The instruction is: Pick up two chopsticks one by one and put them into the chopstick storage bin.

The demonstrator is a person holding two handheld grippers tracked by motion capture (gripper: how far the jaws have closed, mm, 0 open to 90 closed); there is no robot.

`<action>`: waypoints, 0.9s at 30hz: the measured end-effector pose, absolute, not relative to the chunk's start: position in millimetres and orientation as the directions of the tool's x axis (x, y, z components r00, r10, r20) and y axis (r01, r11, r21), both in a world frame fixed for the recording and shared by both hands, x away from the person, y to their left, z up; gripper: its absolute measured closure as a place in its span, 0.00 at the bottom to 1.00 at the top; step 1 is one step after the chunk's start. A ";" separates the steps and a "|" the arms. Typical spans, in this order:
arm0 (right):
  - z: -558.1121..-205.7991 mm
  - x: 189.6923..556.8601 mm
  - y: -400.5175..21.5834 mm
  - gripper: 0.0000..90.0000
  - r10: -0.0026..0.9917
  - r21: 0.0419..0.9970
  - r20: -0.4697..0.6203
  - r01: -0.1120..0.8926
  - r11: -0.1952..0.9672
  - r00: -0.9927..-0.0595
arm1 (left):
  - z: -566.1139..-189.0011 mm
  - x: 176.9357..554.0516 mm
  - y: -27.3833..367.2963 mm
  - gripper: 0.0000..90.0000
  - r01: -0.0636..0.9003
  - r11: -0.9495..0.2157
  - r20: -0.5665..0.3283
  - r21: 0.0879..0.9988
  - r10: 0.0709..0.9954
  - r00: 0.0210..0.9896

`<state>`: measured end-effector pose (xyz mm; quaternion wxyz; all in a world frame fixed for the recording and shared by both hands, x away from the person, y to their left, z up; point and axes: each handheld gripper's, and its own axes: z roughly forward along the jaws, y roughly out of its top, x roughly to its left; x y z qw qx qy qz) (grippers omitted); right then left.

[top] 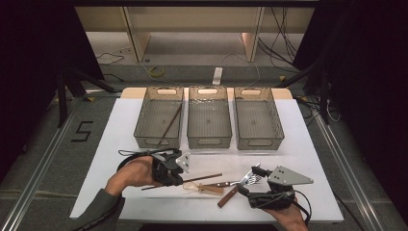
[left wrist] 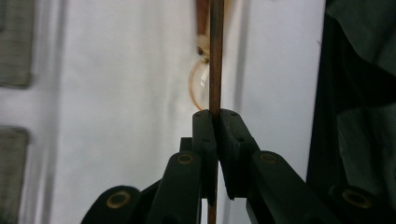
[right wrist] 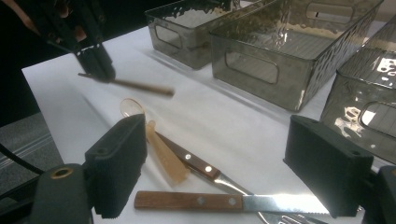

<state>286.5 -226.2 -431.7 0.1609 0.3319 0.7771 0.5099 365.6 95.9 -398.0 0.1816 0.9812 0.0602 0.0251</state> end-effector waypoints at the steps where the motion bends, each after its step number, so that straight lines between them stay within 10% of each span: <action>1: -431.7 286.5 -226.2 0.24 0.680 0.899 0.088 0.352 0.260 -0.728 | -395.9 367.2 96.5 0.94 0.128 -0.919 0.036 0.374 0.152 0.988; 12: -432.0 286.8 -226.1 0.24 0.681 0.898 0.091 0.355 0.258 -0.726 | -383.8 390.0 118.4 0.94 0.392 -0.758 0.032 0.522 0.477 0.878; 27: -432.9 287.5 -225.8 0.24 0.678 0.897 0.092 0.356 0.261 -0.729 | -360.4 411.9 147.5 0.94 0.530 -0.583 -0.027 0.616 0.657 0.753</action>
